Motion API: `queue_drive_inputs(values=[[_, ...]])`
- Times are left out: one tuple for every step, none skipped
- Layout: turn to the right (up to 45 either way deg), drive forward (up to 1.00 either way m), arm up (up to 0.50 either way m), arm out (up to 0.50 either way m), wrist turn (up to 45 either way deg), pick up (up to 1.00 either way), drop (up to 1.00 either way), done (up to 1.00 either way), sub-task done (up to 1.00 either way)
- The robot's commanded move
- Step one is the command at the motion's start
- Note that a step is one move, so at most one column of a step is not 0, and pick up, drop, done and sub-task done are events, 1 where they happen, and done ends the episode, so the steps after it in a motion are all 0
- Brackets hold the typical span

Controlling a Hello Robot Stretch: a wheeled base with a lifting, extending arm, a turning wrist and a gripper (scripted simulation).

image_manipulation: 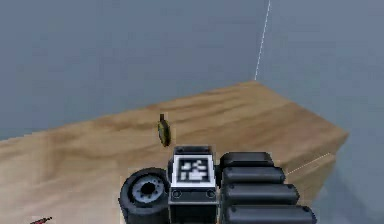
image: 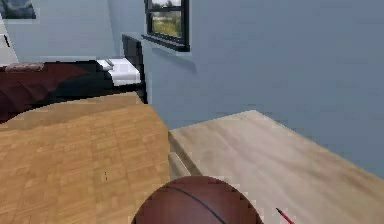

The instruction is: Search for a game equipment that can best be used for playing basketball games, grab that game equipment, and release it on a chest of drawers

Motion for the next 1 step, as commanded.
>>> queue_drive_inputs(values=[[-24.0,0.00,0.00,0.00,0.0,0.00,0.00,0.00,0.00]])
